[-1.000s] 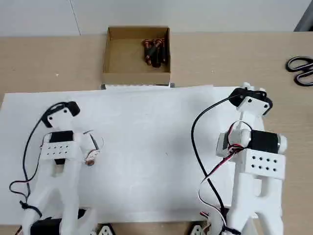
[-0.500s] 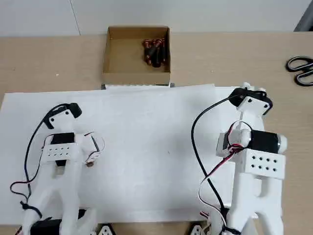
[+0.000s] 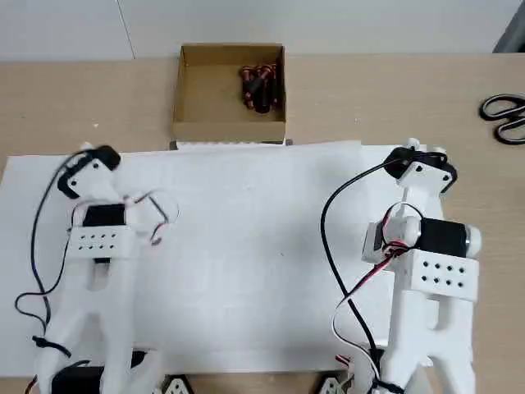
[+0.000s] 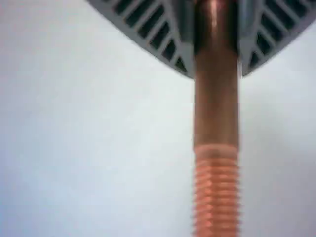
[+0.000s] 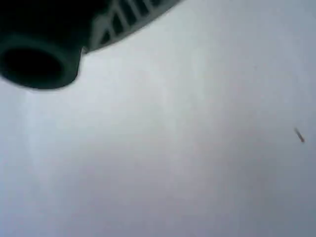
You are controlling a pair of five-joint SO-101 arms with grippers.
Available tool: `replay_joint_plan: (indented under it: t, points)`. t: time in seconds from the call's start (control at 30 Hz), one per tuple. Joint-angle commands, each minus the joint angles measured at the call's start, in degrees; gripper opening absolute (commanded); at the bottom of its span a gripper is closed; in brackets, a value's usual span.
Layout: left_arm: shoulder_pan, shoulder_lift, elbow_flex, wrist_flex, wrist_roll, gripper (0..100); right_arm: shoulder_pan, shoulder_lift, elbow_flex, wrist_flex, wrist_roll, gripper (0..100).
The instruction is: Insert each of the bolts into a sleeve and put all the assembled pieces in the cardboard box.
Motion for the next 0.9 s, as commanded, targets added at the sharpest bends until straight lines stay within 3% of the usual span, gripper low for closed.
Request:
replay_joint_plan:
  t: [0.0,0.1,0.23,0.5,0.6,0.77,0.87]
  points:
    - [2.7,-0.8,-5.8,0.8,10.5,1,0.4,-1.6,-0.2,0.0,0.5,0.4]
    - [3.0,-0.5,-7.3,0.7,18.5,1,0.4,-1.6,-0.2,0.0,0.5,0.4]
    - [3.0,-0.4,-6.5,-0.7,24.3,1,0.4,-1.6,-0.2,0.0,0.5,0.4]
    - [2.0,-0.8,-1.6,-4.5,26.4,1,0.4,-1.6,-0.2,0.0,0.5,0.4]
    - [2.3,-0.6,-1.5,-4.5,26.3,7,0.4,-1.6,-0.2,0.0,0.5,0.4]
    - [2.5,-0.4,-1.5,-4.5,26.2,26,0.4,-1.6,-0.2,0.0,0.5,0.4]
    - [2.5,-0.4,-1.5,-4.5,24.9,29,0.4,-1.6,-0.2,0.0,0.5,0.4]
